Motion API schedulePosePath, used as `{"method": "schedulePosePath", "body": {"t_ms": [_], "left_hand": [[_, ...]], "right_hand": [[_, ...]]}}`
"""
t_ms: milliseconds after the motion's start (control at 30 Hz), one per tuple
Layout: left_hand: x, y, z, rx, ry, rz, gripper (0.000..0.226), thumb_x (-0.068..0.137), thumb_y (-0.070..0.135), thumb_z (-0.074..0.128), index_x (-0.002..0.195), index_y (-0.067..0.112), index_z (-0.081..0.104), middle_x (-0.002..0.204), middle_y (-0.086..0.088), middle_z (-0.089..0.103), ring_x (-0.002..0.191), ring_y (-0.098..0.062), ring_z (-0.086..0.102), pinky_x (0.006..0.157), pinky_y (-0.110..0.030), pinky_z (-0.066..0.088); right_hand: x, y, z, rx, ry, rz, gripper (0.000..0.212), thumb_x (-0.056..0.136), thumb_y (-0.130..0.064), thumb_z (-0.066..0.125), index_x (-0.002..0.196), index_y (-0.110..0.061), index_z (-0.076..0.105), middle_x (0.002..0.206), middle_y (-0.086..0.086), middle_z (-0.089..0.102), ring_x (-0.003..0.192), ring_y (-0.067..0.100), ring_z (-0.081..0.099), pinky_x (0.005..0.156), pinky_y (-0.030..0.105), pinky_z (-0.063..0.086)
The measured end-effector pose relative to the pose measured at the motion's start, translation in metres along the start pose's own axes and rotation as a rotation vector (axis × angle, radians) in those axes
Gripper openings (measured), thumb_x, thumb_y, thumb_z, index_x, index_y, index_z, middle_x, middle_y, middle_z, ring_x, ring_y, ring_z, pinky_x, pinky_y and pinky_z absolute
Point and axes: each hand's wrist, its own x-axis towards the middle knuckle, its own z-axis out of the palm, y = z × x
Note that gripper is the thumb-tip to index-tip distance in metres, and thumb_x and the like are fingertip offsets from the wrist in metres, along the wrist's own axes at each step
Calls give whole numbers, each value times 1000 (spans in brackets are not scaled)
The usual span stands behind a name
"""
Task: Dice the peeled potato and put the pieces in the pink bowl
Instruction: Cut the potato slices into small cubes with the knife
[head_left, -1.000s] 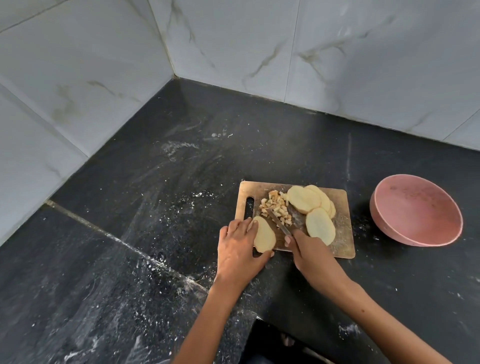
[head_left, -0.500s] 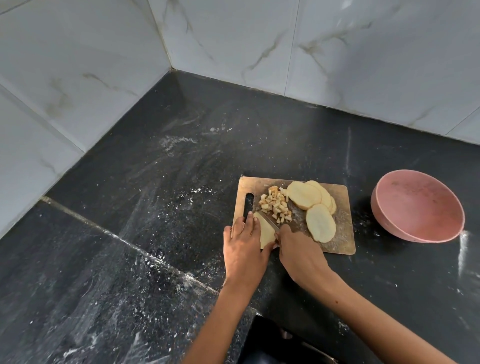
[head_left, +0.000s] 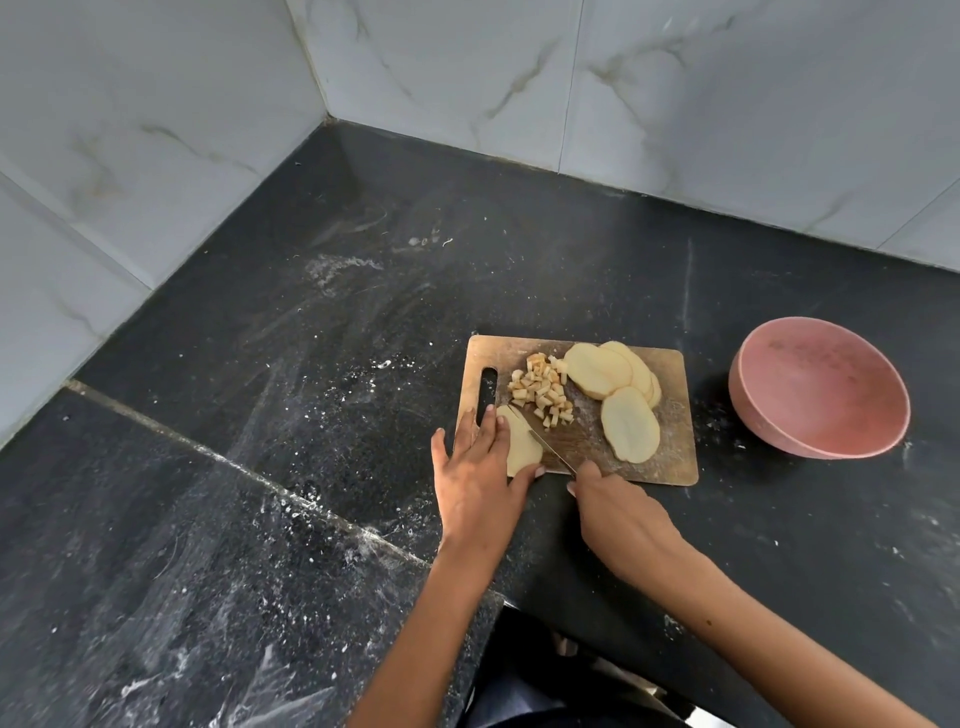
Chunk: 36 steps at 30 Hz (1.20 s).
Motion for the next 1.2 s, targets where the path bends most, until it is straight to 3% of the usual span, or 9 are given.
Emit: {"method": "schedulePosePath", "body": {"t_ms": [100,300,467,567,700,867,1033,1200], "left_hand": [[1,2,-7,-11,-61,-9,68,94,58,42,149,20,34,158,4,22,149,-17,8,116,-42,-6],[-3,5,-13,-14,-72,-7,69,96,57,38,150,16,29,160,2,16,149,-16,0,113,-39,-15],[-6,8,-14,68,-95,35,69,100,51,30,153,10,14,162,-6,4,148,-17,-9,108,-43,-23],[-6,7,-15,122,-95,46,66,101,49,30,153,12,15,162,-6,4,148,-17,-9,107,-45,-23],[-5,8,-17,87,-71,32,60,99,47,39,150,18,28,161,-4,14,149,-18,-5,106,-44,-24],[-6,5,-15,-17,-14,34,54,95,39,55,143,16,44,157,-5,26,149,-19,5,107,-41,-26],[-6,0,-12,-55,-20,51,54,96,37,52,147,22,38,159,2,18,148,-11,-1,108,-37,-26],[-7,-4,-9,-128,32,32,54,93,39,58,142,24,45,156,6,26,148,-10,6,104,-32,-35]], "right_hand": [[-9,11,2,12,-25,2,24,105,-29,24,113,-11,38,111,13,59,98,30,60,69,36,39],[-21,25,6,58,-62,-21,20,105,-32,25,97,-16,33,96,11,57,90,28,58,67,35,39],[-21,25,-3,248,129,-103,23,103,-35,27,96,-15,36,74,4,53,66,21,51,62,36,40],[-8,13,-7,258,194,-122,23,103,-34,28,95,-15,40,78,5,55,70,22,54,64,37,45],[12,-5,-6,151,215,-148,23,104,-30,29,101,-12,44,90,11,62,80,29,61,71,42,50],[20,-17,-6,103,180,-166,27,104,-29,31,111,-9,47,104,15,62,92,33,62,68,36,40],[26,-28,-6,14,151,-103,23,102,-24,38,118,-10,46,114,12,60,102,29,60,71,32,37],[26,-31,-3,-30,140,-77,20,101,-16,38,119,-9,42,116,12,60,104,30,61,72,33,39]]}}
